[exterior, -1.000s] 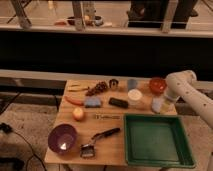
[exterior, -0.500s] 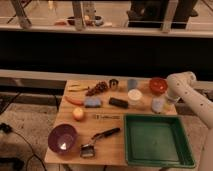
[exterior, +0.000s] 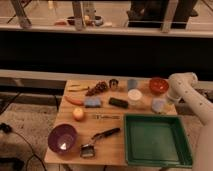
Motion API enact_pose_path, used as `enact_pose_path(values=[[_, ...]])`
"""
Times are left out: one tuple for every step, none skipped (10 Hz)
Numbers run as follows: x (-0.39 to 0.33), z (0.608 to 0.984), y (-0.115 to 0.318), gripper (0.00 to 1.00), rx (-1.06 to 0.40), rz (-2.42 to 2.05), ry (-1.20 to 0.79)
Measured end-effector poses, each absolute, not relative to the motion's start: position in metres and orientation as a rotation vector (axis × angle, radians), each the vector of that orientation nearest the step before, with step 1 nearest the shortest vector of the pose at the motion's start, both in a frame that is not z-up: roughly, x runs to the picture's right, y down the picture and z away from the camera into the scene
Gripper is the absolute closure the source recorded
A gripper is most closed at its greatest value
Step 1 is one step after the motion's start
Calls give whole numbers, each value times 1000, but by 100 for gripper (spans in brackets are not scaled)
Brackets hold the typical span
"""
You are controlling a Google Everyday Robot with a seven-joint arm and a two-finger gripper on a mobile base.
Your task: Wipe table surface with towel
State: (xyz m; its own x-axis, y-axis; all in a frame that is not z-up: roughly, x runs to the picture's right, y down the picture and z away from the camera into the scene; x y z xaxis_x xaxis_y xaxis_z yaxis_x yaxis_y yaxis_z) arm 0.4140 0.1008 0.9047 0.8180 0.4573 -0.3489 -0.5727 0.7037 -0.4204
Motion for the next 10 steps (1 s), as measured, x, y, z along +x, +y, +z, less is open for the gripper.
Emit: enact_pose_path(values=[[411, 904, 100, 20, -551, 586, 214], [406, 905, 101, 20, -576, 600, 194], [403, 905, 102, 20, -590, 607, 184], [400, 907, 103, 20, -604, 613, 176], [399, 909, 108, 20, -624, 624, 169], [399, 913, 113, 20, -643, 635, 166], [400, 917, 119, 20, -661, 648, 167], [402, 923, 125, 20, -677, 659, 169], [403, 925, 128, 20, -690, 667, 172], [404, 927, 131, 20, -699, 673, 175]])
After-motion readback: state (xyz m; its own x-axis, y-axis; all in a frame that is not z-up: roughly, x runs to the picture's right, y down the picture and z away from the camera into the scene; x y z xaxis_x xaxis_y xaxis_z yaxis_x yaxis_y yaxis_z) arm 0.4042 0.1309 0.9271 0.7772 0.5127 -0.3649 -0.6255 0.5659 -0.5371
